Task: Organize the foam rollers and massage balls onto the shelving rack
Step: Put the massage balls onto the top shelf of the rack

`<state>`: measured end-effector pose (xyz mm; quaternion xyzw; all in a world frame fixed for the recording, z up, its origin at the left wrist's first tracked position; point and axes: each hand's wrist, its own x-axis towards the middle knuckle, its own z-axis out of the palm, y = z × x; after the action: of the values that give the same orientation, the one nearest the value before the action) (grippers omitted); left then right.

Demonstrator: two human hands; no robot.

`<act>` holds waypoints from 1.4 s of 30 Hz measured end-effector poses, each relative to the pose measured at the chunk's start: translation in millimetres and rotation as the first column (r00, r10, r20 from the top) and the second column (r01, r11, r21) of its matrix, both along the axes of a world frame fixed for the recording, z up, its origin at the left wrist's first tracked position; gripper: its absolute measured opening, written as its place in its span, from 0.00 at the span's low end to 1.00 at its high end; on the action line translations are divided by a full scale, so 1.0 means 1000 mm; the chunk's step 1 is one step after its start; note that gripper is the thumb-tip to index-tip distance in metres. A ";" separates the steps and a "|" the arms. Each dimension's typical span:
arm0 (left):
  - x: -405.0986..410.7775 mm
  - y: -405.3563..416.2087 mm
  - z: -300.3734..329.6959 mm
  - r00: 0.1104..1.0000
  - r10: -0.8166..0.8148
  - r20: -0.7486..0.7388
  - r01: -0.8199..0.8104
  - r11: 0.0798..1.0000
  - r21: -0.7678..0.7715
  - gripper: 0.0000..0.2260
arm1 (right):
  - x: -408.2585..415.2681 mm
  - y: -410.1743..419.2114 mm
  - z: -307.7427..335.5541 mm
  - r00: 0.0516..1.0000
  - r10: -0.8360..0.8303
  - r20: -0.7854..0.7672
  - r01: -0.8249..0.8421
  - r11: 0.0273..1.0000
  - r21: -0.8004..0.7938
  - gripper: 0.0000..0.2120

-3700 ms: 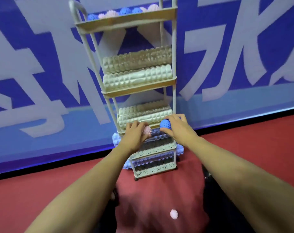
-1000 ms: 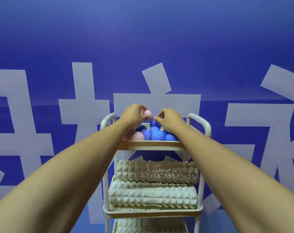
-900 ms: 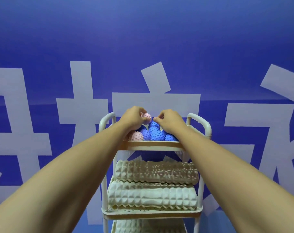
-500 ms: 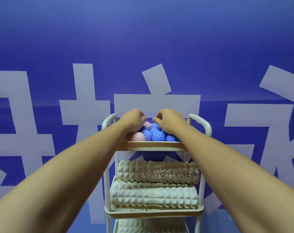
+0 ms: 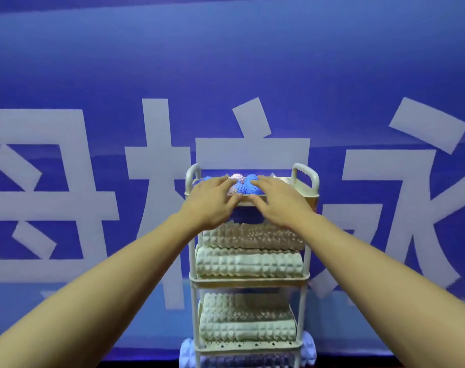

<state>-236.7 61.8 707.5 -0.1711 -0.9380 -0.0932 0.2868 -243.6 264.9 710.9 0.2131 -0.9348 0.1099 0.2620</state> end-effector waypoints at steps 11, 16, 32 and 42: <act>0.115 0.016 -0.255 0.982 0.040 0.184 -0.039 0.999 -0.010 0.31 | 0.106 0.017 -0.245 0.993 0.016 0.119 -0.030 0.993 0.116 0.29; 0.133 0.024 -0.372 0.912 0.018 0.409 0.001 0.999 -0.046 0.34 | 0.131 0.037 -0.372 0.939 -0.039 0.342 -0.013 0.989 0.149 0.31; 0.151 0.090 -0.734 0.219 0.043 0.975 0.226 0.969 -0.094 0.28 | 0.197 0.086 -0.723 0.344 -0.235 0.909 0.081 0.972 0.220 0.35; 0.169 0.092 -0.869 -0.272 -0.126 0.954 -0.380 0.925 0.014 0.22 | 0.208 0.062 -0.844 0.009 -0.173 0.985 0.211 0.963 0.167 0.28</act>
<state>-68.1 154.1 -161.7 0.1221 -0.7759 -0.3085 -0.5365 -35.8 327.1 -132.8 -0.0544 -0.8720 0.2028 -0.4421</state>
